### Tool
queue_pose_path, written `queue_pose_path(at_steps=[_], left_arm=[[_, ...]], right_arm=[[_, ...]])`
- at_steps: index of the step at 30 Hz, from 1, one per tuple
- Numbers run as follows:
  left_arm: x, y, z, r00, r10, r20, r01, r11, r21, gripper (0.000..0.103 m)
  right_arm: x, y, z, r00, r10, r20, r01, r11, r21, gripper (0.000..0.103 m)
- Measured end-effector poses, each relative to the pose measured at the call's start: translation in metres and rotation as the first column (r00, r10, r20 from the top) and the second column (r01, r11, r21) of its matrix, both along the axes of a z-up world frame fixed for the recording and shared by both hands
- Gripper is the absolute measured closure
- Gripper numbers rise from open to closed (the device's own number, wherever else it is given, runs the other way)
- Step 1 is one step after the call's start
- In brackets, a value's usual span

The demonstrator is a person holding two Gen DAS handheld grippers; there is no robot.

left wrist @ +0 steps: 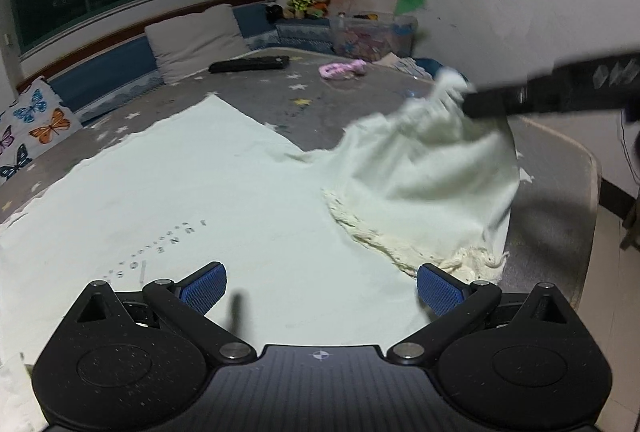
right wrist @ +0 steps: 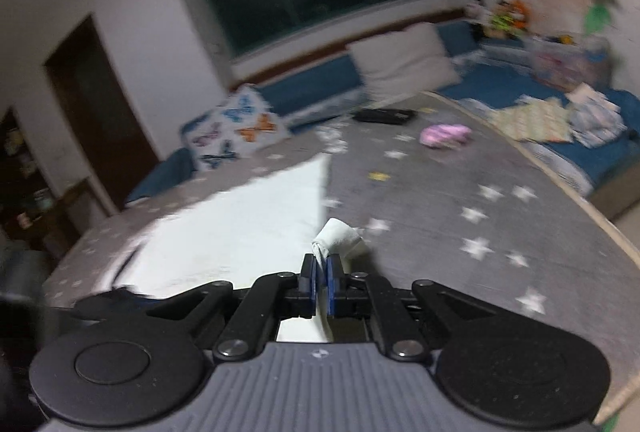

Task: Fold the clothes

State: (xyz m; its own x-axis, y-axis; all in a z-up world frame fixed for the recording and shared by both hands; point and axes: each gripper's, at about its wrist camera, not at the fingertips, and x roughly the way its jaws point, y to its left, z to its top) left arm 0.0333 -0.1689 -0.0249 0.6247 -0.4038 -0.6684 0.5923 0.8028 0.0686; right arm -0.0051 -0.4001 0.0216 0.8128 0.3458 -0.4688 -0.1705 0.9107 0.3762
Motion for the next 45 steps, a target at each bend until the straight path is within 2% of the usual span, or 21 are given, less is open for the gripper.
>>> queue_pose_path(at_steps=[4,8,13,16,19,24,26,30,32,35,37,39,42,45], left_arm=[[-0.001,0.004,-0.002,1.000,-0.001,0.004,0.001,1.000,0.002,0.000],[0.000,0.020,0.003,0.999,0.032,0.017,-0.031,0.999,-0.014,0.000],[0.001,0.043,0.004,0.997,0.078,0.019,-0.078,0.997,-0.015,0.000],[0.000,0.052,0.004,0.995,0.098,0.022,-0.097,0.995,-0.009,0.000],[0.000,0.058,0.009,0.993,0.114,0.037,-0.113,0.993,-0.026,0.000],[-0.001,0.056,0.020,0.992,0.118,0.055,-0.114,0.991,-0.074,0.003],[-0.001,0.051,0.022,0.994,0.097,0.055,-0.092,0.992,-0.084,0.011],[-0.001,0.036,0.019,0.999,0.035,0.041,-0.032,0.996,-0.085,0.025],[-0.001,0.029,0.016,0.999,0.010,0.033,-0.007,0.997,-0.080,0.033],[0.002,0.025,0.009,1.000,0.000,0.010,0.001,0.997,-0.077,0.049],[0.004,0.024,0.005,1.000,-0.002,-0.007,0.001,0.997,-0.076,0.064],[0.006,0.025,0.002,1.000,-0.001,-0.018,-0.001,0.997,-0.079,0.071],[0.007,0.028,0.001,1.000,-0.003,-0.023,0.001,0.996,-0.086,0.076],[0.006,0.028,-0.002,0.999,-0.013,-0.030,0.010,0.996,-0.088,0.076]], right_arm=[[0.001,0.029,0.010,0.992,0.122,0.015,-0.122,0.993,0.005,0.098],[0.007,0.059,0.006,0.974,0.225,-0.005,-0.225,0.974,0.000,0.098],[0.010,0.080,-0.007,0.956,0.289,-0.049,-0.289,0.957,0.025,0.093],[0.004,0.072,-0.004,0.959,0.284,-0.028,-0.282,0.958,0.040,0.093],[0.001,0.052,-0.002,0.977,0.212,-0.026,-0.212,0.977,0.012,0.090],[0.005,0.029,-0.030,0.977,0.151,-0.150,-0.159,0.987,-0.039,0.089],[0.005,0.026,-0.044,0.969,0.146,-0.201,-0.159,0.986,-0.047,0.089],[-0.004,0.025,-0.050,0.964,0.166,-0.210,-0.181,0.982,-0.054,0.090],[-0.004,0.027,-0.044,0.961,0.177,-0.211,-0.198,0.977,-0.082,0.089],[0.006,0.028,-0.033,0.966,0.181,-0.184,-0.204,0.972,-0.118,0.089],[0.018,0.031,-0.026,0.970,0.183,-0.161,-0.204,0.970,-0.130,0.089],[0.033,0.037,-0.021,0.971,0.191,-0.141,-0.211,0.966,-0.151,0.089],[0.057,0.051,-0.019,0.969,0.211,-0.129,-0.232,0.956,-0.181,0.089],[0.083,0.067,-0.023,0.962,0.232,-0.144,-0.259,0.941,-0.218,0.089]])
